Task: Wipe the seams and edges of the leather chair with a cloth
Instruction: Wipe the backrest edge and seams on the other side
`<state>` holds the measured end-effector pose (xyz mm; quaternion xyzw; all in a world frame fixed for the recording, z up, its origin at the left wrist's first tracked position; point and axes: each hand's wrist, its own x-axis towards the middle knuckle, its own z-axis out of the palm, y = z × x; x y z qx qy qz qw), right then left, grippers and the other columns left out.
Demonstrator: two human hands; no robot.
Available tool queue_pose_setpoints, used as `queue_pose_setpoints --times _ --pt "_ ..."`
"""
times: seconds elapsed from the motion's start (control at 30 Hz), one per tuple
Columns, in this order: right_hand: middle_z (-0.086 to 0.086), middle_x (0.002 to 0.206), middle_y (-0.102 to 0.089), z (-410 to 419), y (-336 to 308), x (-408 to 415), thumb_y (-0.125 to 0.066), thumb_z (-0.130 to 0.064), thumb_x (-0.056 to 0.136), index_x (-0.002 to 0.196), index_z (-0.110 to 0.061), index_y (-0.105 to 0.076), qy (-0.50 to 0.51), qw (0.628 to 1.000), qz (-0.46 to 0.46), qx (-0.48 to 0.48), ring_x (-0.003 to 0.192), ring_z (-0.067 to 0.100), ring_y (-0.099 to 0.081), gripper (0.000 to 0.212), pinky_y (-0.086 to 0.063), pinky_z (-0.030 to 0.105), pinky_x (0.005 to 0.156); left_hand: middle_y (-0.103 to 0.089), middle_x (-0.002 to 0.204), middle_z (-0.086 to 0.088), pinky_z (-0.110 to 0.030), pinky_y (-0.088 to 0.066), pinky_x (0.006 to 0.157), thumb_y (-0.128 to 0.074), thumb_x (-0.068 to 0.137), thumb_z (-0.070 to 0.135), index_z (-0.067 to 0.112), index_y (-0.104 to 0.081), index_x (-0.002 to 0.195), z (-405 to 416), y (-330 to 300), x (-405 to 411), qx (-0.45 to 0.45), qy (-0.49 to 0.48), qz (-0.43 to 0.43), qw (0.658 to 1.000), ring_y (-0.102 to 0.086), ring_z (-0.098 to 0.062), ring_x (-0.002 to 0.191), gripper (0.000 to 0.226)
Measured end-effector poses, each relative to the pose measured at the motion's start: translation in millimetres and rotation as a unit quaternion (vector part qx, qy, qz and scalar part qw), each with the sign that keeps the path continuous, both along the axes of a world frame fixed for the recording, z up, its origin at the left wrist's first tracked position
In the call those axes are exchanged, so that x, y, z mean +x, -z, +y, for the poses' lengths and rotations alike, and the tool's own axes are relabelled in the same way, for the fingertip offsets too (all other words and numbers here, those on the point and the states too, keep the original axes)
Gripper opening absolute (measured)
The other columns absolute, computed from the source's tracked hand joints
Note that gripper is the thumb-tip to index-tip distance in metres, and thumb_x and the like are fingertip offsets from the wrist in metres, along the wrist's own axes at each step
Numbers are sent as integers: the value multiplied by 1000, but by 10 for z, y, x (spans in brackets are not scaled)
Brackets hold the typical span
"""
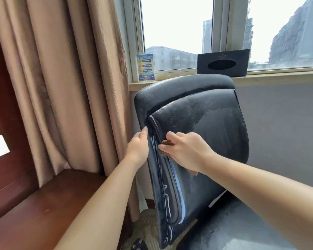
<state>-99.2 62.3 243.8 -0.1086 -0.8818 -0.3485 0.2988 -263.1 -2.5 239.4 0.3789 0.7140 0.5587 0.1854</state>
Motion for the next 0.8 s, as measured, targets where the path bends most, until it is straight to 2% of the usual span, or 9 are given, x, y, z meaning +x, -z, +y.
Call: queue_pose_setpoints --times 0.07,0.2,0.37,0.47,0.67,0.8 --pt "1 79 -53 -23 -12 -34 -74 -16 62 89 -28 -70 2 1000 4 1 51 16 -48 30 -31 23 38 -48 142 -1 -49 -41 106 -27 97 61 26 -42 143 1 20 -18 -7 1 3 1000 -48 -29 127 60" --pt "2 79 -52 -3 85 22 -72 -13 60 89 -26 -69 -18 998 -55 37 50 17 -44 32 -33 23 38 -51 140 -1 -50 -43 104 -26 94 66 28 -43 141 2 18 -33 -11 10 5 1000 -51 -29 124 62" --pt "1 79 -52 6 -56 -25 -72 -16 62 84 -27 -68 -3 999 -34 17 50 17 -46 25 -33 23 37 -46 144 -1 -50 -42 105 -25 96 62 27 -40 143 20 27 -53 -16 10 13 1000 -49 -30 126 61" --pt "2 77 -51 -7 42 -4 -74 -14 58 83 -23 -68 -26 996 -74 31 48 18 -44 27 -36 24 36 -45 145 0 -50 -42 105 -25 96 62 28 -40 143 14 26 -52 -20 11 11 1000 -49 -30 126 61" --pt "2 76 -51 -41 5 -34 -76 -17 60 82 -25 -67 13 999 -39 -12 47 17 -44 25 -26 22 36 -48 143 -2 -51 -44 103 -22 95 64 29 -41 143 23 29 -62 -30 2 32 999 -51 -32 123 62" --pt "3 76 -51 -58 27 -13 -77 -13 54 79 -23 -68 -6 996 -87 28 46 18 -43 29 -28 23 34 -45 144 -3 -51 -43 103 -22 97 62 28 -39 144 10 12 -52 -38 3 35 999 -49 -32 124 61"
